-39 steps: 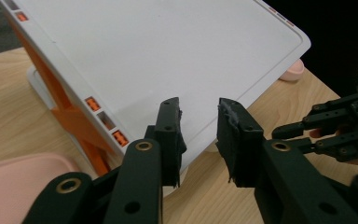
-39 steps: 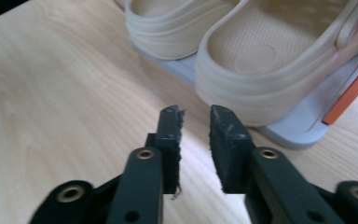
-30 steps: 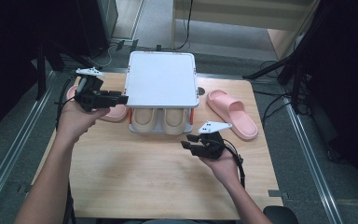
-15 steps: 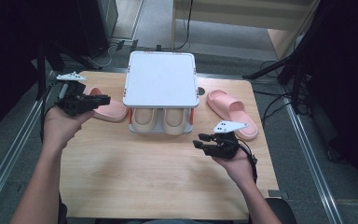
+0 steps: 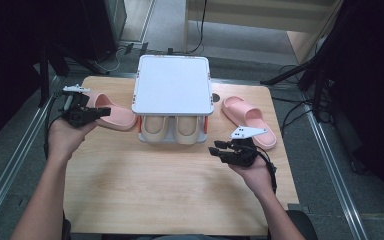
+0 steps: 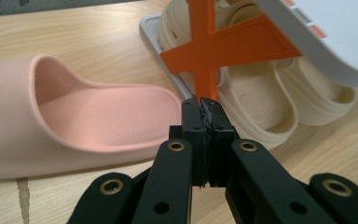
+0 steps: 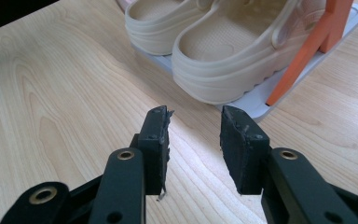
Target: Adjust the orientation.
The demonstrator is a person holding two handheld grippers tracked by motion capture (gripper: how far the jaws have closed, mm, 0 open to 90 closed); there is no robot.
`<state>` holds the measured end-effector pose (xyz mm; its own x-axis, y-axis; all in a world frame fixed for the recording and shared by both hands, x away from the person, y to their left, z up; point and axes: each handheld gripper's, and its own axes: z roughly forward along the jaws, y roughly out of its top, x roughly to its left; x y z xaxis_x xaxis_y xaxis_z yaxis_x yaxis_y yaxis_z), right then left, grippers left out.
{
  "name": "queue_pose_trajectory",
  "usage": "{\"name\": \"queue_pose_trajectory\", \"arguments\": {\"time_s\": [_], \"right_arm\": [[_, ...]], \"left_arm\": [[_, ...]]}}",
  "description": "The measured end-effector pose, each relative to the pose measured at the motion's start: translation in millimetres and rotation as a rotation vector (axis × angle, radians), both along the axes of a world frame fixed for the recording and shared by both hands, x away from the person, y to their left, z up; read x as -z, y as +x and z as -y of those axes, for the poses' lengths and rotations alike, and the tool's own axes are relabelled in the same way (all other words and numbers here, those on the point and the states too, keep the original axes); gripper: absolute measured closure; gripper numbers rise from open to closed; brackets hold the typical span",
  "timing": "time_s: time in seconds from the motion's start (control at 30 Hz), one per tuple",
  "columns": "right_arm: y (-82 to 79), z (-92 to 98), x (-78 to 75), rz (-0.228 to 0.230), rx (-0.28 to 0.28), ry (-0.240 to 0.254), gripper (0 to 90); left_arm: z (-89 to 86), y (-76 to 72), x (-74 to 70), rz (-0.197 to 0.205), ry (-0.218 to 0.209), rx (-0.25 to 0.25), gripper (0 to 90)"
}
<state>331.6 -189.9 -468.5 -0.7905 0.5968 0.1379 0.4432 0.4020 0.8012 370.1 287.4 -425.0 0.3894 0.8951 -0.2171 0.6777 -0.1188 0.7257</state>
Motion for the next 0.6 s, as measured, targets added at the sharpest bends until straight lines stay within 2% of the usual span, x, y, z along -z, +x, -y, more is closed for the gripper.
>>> {"name": "queue_pose_trajectory", "arguments": {"time_s": [0.07,0.33,0.43,0.6], "right_arm": [[-0.4,1.1,0.9,-0.008,0.005,-0.001,62.8],[-2.7,4.3,6.7,-0.029,0.027,-0.010,63.1],[-3.8,5.6,7.4,-0.031,0.039,-0.007,63.1],[-6.5,7.8,9.1,-0.029,0.047,-0.017,63.1]], "left_arm": [[-0.3,4.4,4.6,0.004,0.005,-0.006,89.1],[-8.1,24.9,27.0,-0.030,-0.002,-0.035,89.2],[-11.8,32.9,35.1,-0.040,0.013,-0.063,89.2],[-18.9,44.9,48.2,-0.051,0.007,-0.100,89.4]]}}
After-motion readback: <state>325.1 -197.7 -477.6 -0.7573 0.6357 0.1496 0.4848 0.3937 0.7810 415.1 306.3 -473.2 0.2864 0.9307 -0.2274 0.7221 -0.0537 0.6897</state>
